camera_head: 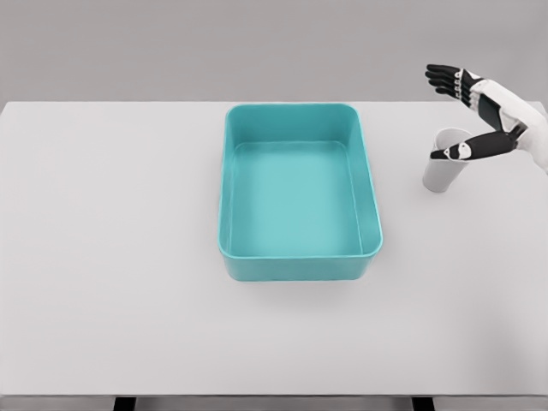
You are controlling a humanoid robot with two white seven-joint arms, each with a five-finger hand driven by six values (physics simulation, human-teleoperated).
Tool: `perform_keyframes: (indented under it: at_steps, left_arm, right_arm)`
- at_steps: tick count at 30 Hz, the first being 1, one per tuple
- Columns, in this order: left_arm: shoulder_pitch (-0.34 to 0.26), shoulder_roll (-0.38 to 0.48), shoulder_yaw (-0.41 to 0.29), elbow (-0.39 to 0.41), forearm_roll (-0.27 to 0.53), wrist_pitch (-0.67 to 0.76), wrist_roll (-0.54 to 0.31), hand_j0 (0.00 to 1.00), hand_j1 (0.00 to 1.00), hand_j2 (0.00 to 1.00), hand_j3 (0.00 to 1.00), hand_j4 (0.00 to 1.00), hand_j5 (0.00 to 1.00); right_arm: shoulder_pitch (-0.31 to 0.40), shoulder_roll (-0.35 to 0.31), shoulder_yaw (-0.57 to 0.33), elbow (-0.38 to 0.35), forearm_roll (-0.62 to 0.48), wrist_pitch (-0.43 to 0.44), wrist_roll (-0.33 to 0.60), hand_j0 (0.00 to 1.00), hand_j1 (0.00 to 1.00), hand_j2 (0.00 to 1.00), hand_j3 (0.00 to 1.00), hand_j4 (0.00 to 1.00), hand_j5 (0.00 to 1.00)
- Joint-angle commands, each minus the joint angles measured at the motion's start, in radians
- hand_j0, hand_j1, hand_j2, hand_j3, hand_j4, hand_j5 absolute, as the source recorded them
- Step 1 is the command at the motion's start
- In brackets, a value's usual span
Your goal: Put the paper cup into the basket with your right arm
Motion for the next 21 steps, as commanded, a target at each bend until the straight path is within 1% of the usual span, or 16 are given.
perform_keyframes:
  at_steps: [1,2,3,4,5,7,9,10,11,13,15,16,18,19,20,21]
  left_arm:
    - [0.000,0.000,0.000,0.000,0.000,0.000,0.000,1.00,1.00,1.00,1.00,1.00,1.00]
    - [0.000,0.000,0.000,0.000,0.000,0.000,0.000,1.00,1.00,1.00,1.00,1.00,1.00]
    - [0.000,0.000,0.000,0.000,0.000,0.000,0.000,1.00,1.00,1.00,1.00,1.00,1.00]
    - [0.000,0.000,0.000,0.000,0.000,0.000,0.000,1.00,1.00,1.00,1.00,1.00,1.00]
    - [0.000,0.000,0.000,0.000,0.000,0.000,0.000,1.00,1.00,1.00,1.00,1.00,1.00]
    - [0.000,0.000,0.000,0.000,0.000,0.000,0.000,1.00,1.00,1.00,1.00,1.00,1.00]
    - [0.000,0.000,0.000,0.000,0.000,0.000,0.000,1.00,1.00,1.00,1.00,1.00,1.00]
    - [0.000,0.000,0.000,0.000,0.000,0.000,0.000,1.00,1.00,1.00,1.00,1.00,1.00]
    - [0.000,0.000,0.000,0.000,0.000,0.000,0.000,1.00,1.00,1.00,1.00,1.00,1.00]
    - [0.000,0.000,0.000,0.000,0.000,0.000,0.000,1.00,1.00,1.00,1.00,1.00,1.00]
    - [0.000,0.000,-0.001,0.000,0.000,0.000,0.000,1.00,1.00,1.00,1.00,1.00,1.00]
    - [0.000,0.000,-0.001,0.000,0.000,0.000,0.000,1.00,1.00,1.00,1.00,1.00,1.00]
    - [0.000,0.000,0.000,0.000,0.000,0.000,0.000,1.00,1.00,1.00,1.00,1.00,1.00]
    - [0.000,0.000,0.000,0.000,0.000,0.000,0.000,1.00,1.00,1.00,1.00,1.00,1.00]
    - [0.000,0.000,0.000,0.000,0.000,0.000,0.000,1.00,1.00,1.00,1.00,1.00,1.00]
    - [0.000,0.000,0.000,0.000,0.000,0.000,0.000,1.00,1.00,1.00,1.00,1.00,1.00]
  right_arm:
    - [0.000,0.008,-0.008,-0.010,-0.008,-0.005,0.000,1.00,1.00,1.00,1.00,1.00,1.00]
    - [0.000,0.011,-0.037,0.030,-0.004,-0.005,0.000,1.00,1.00,1.00,1.00,1.00,1.00]
    - [0.000,-0.004,-0.039,0.071,0.012,-0.002,0.000,1.00,1.00,1.00,1.00,1.00,1.00]
    - [0.002,-0.004,-0.039,0.120,0.046,-0.008,0.000,1.00,1.00,1.00,1.00,1.00,1.00]
    - [0.003,-0.006,-0.036,0.162,0.051,-0.017,0.000,1.00,1.00,1.00,1.00,1.00,1.00]
    - [0.040,-0.046,-0.053,0.162,0.054,-0.060,0.000,1.00,1.00,1.00,1.00,1.00,1.00]
    - [0.098,-0.044,-0.106,0.163,0.049,-0.094,0.000,1.00,1.00,1.00,1.00,1.00,1.00]
    - [0.126,-0.038,-0.146,0.162,0.049,-0.097,0.000,1.00,1.00,1.00,1.00,1.00,1.00]
    - [0.133,-0.036,-0.169,0.162,0.049,-0.098,0.000,1.00,1.00,1.00,1.00,1.00,1.00]
    - [0.133,-0.033,-0.189,0.165,0.043,-0.117,0.000,1.00,1.00,1.00,1.00,1.00,1.00]
    - [0.130,-0.030,-0.185,0.172,0.054,-0.115,0.000,1.00,1.00,1.00,1.00,1.00,1.00]
    - [0.126,-0.027,-0.185,0.203,0.075,-0.120,0.000,1.00,1.00,1.00,1.00,1.00,1.00]
    - [0.120,-0.003,-0.185,0.235,0.080,-0.110,0.000,1.00,1.00,1.00,1.00,1.00,1.00]
    - [0.120,0.003,-0.181,0.280,0.085,-0.118,0.000,1.00,1.00,1.00,1.00,1.00,1.00]
    - [0.120,0.013,-0.180,0.286,0.123,-0.109,0.000,1.00,1.00,1.00,1.00,1.00,1.00]
    - [0.104,0.046,-0.185,0.300,0.167,-0.104,0.000,1.00,1.00,1.00,1.00,1.00,1.00]
